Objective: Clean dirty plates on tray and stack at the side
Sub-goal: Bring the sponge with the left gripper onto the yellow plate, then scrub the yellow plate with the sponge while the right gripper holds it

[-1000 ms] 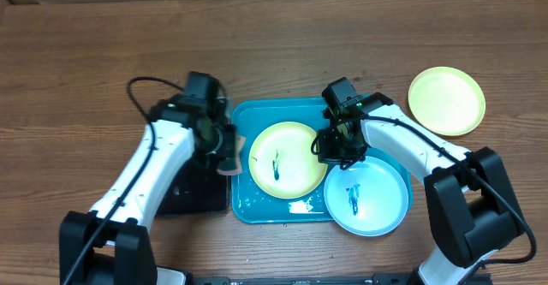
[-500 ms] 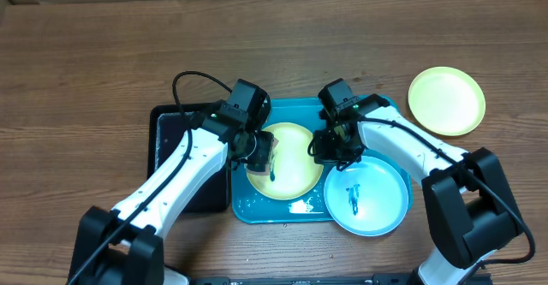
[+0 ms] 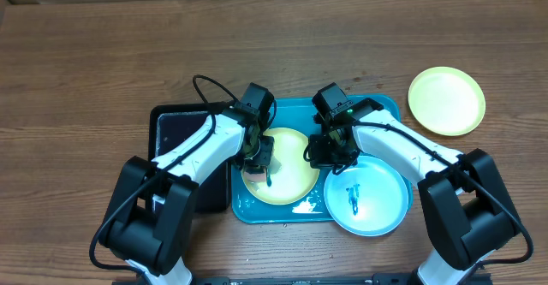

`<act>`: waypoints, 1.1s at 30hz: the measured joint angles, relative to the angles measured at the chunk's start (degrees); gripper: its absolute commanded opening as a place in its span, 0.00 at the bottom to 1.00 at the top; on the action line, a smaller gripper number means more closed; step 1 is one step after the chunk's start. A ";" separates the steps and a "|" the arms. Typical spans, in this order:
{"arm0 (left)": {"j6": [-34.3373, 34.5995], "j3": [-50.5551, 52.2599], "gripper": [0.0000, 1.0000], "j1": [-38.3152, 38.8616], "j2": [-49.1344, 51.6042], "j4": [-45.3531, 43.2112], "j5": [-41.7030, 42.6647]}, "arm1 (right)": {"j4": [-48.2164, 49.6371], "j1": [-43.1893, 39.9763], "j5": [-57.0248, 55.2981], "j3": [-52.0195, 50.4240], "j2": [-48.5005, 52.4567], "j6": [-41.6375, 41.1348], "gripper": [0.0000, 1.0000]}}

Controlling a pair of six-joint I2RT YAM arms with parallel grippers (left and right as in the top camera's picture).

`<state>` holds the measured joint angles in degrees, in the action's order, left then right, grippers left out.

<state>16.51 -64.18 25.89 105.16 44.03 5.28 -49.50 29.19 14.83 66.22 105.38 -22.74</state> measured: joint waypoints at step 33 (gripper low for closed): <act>0.17 -1.33 0.04 10.08 0.81 11.02 -7.87 | 0.61 0.96 3.39 -1.09 0.00 -0.24 0.04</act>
<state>16.69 -65.52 35.97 105.97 55.05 -2.59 -48.88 30.15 18.22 65.12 105.38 -22.98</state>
